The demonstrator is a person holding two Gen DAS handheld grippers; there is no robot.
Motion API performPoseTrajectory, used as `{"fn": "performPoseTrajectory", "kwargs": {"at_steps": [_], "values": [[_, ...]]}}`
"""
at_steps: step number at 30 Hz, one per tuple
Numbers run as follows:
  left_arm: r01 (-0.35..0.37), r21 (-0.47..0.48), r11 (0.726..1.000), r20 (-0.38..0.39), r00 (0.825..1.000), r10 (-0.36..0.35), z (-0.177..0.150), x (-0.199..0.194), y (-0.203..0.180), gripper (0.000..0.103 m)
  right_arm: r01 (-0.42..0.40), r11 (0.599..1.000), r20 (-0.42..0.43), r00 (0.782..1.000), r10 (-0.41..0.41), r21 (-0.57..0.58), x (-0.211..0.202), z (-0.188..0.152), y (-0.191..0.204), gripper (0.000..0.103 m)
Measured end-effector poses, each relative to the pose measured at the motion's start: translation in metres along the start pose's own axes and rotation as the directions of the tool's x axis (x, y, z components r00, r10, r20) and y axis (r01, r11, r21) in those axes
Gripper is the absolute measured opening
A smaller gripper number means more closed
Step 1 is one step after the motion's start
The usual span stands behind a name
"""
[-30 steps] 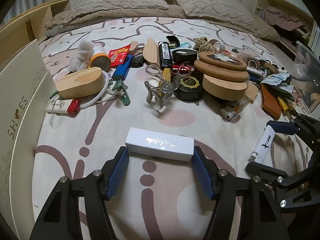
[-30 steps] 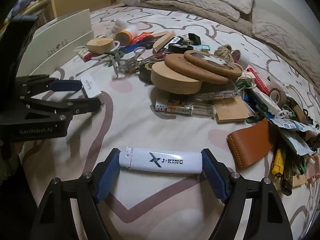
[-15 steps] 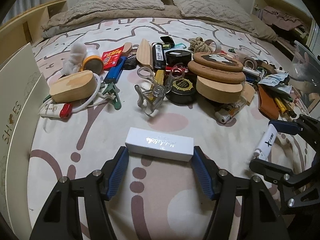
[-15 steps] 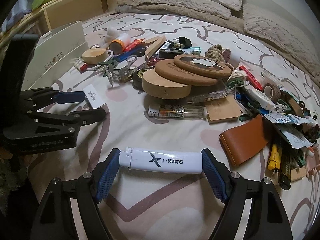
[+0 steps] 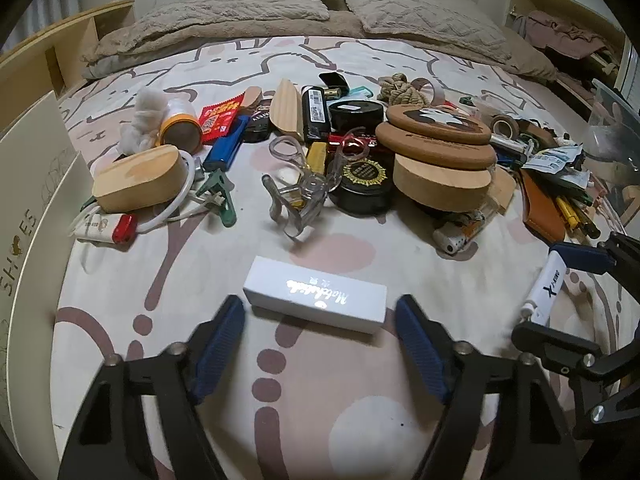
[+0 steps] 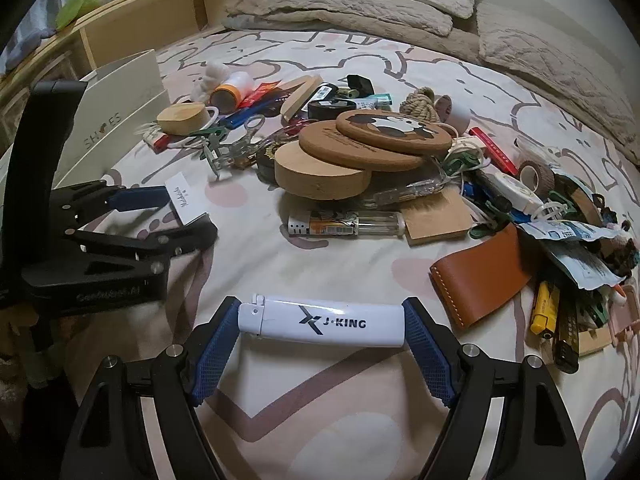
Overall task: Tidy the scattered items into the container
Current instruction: 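Lift the white box with the left tool while the right tool lifts the lighter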
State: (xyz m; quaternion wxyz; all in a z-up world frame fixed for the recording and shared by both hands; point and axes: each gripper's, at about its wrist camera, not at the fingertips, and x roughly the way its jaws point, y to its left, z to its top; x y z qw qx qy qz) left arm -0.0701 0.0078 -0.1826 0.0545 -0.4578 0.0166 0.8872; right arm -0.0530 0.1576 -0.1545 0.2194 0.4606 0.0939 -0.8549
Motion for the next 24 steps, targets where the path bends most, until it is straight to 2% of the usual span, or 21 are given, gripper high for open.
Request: {"fn": "performPoseTrajectory", "kwargs": {"at_steps": [24], "values": [[0.004, -0.035, 0.999, 0.044, 0.999, -0.003, 0.0, -0.02, 0.006, 0.067, 0.045, 0.998, 0.058, 0.997, -0.048, 0.038, -0.013, 0.003, -0.008, 0.081]]}}
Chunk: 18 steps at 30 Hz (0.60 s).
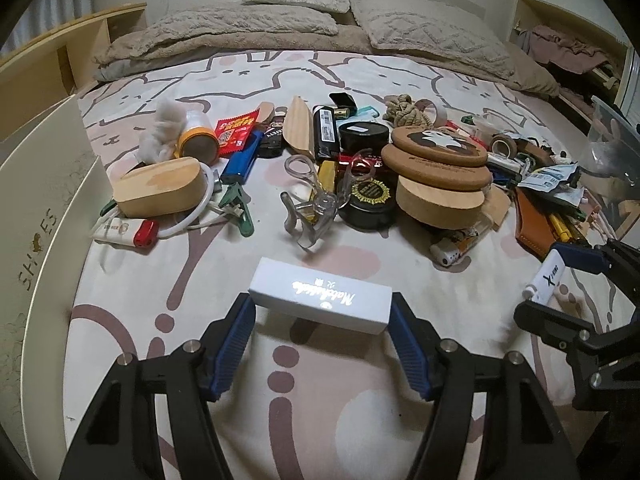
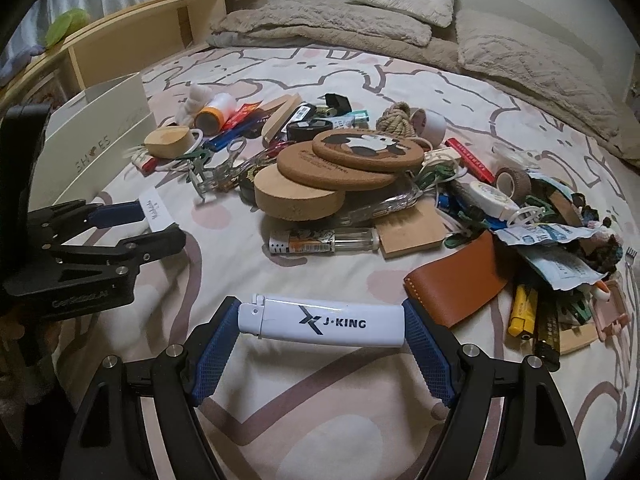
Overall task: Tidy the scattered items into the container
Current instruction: 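Lift the white box with the left tool while the right tool lifts the lighter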
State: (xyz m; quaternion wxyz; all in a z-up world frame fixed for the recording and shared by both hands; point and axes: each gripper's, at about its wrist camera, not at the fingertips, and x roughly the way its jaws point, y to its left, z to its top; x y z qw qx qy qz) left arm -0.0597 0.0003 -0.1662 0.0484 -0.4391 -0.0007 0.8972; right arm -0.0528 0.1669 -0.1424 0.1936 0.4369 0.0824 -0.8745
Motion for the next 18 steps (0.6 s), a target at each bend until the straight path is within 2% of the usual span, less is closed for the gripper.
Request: {"fn": "performPoseTrajectory", "kwargs": {"at_steps": [18], "values": [[0.023, -0.024, 0.999, 0.073, 0.997, -0.022, 0.001, -0.039, 0.006, 0.067, 0.026, 1.0, 0.108, 0.994, -0.026, -0.003, -0.032, 0.009, 0.003, 0.081]]}}
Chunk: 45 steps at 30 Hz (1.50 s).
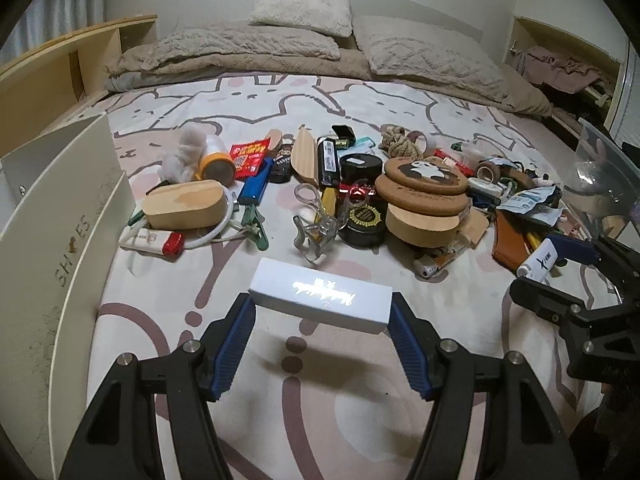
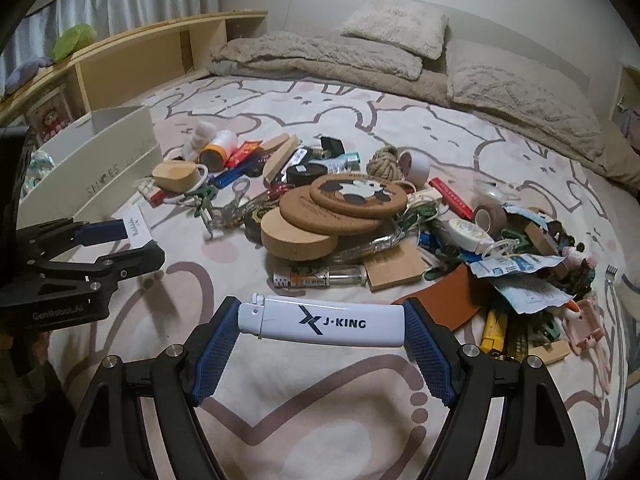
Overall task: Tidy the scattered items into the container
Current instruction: 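Lift the white box with the left tool while the right tool lifts the lighter, then carry the white box and J-KING lighter with both tools over the shoebox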
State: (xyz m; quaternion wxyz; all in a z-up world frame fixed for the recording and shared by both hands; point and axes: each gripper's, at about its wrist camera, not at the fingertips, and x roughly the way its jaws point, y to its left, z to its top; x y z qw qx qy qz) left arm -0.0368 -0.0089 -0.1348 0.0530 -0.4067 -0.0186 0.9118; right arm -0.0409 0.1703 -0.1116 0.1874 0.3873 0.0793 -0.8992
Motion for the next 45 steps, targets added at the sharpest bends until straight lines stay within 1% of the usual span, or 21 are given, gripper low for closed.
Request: {"fn": "performPoseTrajectory", "kwargs": {"at_steps": [14, 21, 30, 41, 45], "values": [[0.016, -0.01, 1.0, 0.071, 0.997, -0.015, 0.01, -0.032, 0.002, 0.067, 0.0, 1.0, 0.077, 0.997, 0.001, -0.01, -0.022, 0.01, 0.015, 0.081], [-0.009, 0.001, 1.0, 0.117, 0.993, 0.009, 0.026, -0.052, 0.005, 0.067, -0.002, 1.0, 0.135, 0.991, 0.003, -0.008, -0.034, 0.029, 0.02, 0.081], [-0.027, -0.021, 0.999, 0.193, 0.981, 0.03, 0.061, -0.079, 0.013, 0.067, 0.009, 1.0, 0.215, 0.976, -0.009, -0.001, -0.049, 0.059, 0.022, 0.081], [-0.044, -0.045, 0.998, 0.281, 0.958, 0.055, 0.099, -0.104, 0.014, 0.067, 0.004, 1.0, 0.303, 0.953, -0.01, 0.018, -0.067, 0.097, 0.018, 0.081], [-0.031, -0.075, 0.997, 0.302, 0.952, 0.053, 0.111, -0.111, 0.022, 0.067, -0.004, 1.0, 0.327, 0.945, -0.005, 0.027, -0.072, 0.107, 0.017, 0.081]]}}
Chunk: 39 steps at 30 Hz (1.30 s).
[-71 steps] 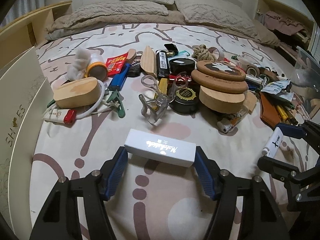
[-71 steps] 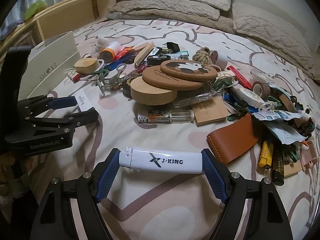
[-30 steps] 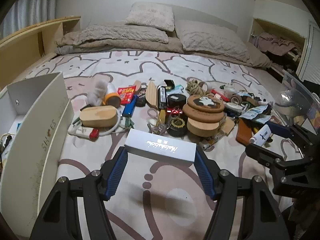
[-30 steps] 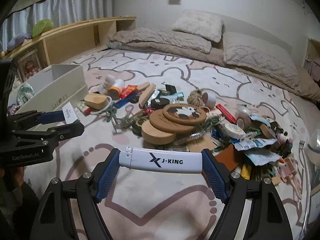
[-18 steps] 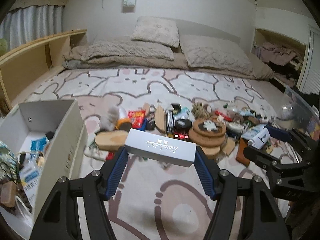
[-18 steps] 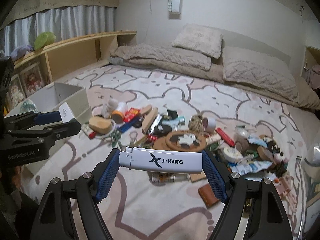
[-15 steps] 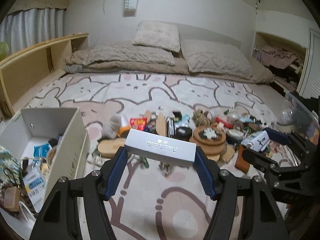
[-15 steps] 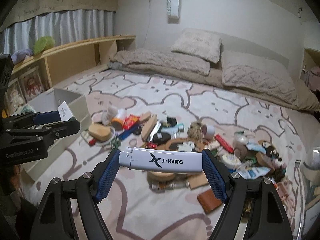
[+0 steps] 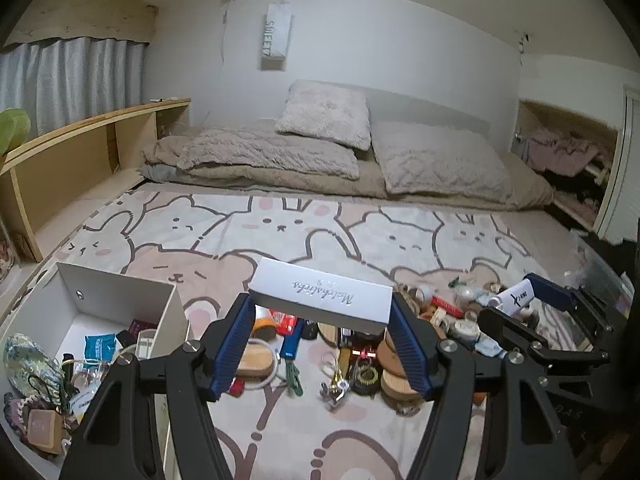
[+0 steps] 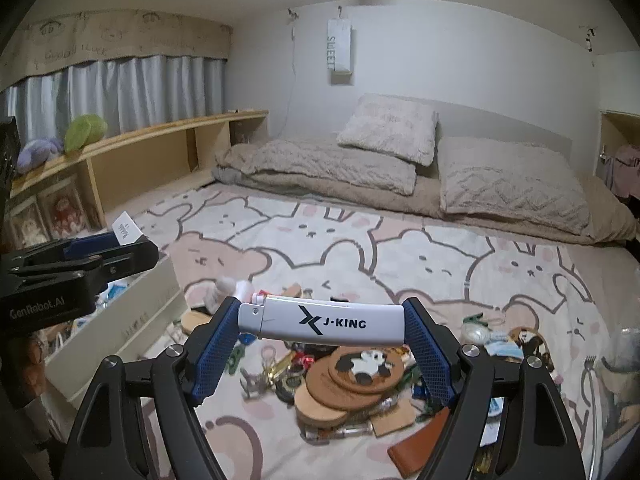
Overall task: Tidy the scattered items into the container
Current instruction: 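Carry the white box and J-KING lighter with both tools over the shoebox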
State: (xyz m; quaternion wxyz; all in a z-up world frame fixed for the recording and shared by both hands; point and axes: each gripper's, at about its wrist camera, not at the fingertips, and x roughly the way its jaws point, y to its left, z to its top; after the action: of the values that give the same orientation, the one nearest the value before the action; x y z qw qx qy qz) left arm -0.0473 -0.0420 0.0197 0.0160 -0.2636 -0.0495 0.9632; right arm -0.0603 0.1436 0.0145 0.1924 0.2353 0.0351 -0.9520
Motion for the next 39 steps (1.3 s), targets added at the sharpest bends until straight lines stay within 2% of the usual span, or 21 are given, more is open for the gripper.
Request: {"fn": "performPoseTrajectory", "kwargs": {"at_steps": [5, 15, 21, 35, 39], "values": [[0.007, -0.042, 0.999, 0.029, 1.0, -0.006, 0.009, -0.009, 0.011, 0.067, -0.03, 0.999, 0.02, 0.999, 0.03, 0.022, 0.003, 0.011, 0.003, 0.081], [-0.087, -0.081, 0.993, 0.07, 0.993, 0.093, 0.003, -0.022, 0.05, 0.067, -0.095, 0.995, 0.023, 0.995, 0.095, 0.031, 0.019, 0.022, 0.03, 0.081], [-0.139, -0.123, 0.983, 0.062, 0.987, 0.148, -0.004, -0.024, 0.087, 0.067, -0.127, 0.992, 0.007, 0.992, 0.127, 0.006, 0.032, 0.027, 0.057, 0.081], [-0.247, -0.213, 0.945, 0.027, 0.966, 0.259, -0.019, -0.031, 0.151, 0.067, -0.237, 0.97, -0.046, 0.971, 0.234, -0.058, 0.06, 0.04, 0.128, 0.081], [-0.288, -0.245, 0.926, 0.022, 0.953, 0.302, -0.023, -0.038, 0.171, 0.067, -0.269, 0.96, -0.073, 0.962, 0.264, -0.077, 0.069, 0.042, 0.149, 0.081]]}}
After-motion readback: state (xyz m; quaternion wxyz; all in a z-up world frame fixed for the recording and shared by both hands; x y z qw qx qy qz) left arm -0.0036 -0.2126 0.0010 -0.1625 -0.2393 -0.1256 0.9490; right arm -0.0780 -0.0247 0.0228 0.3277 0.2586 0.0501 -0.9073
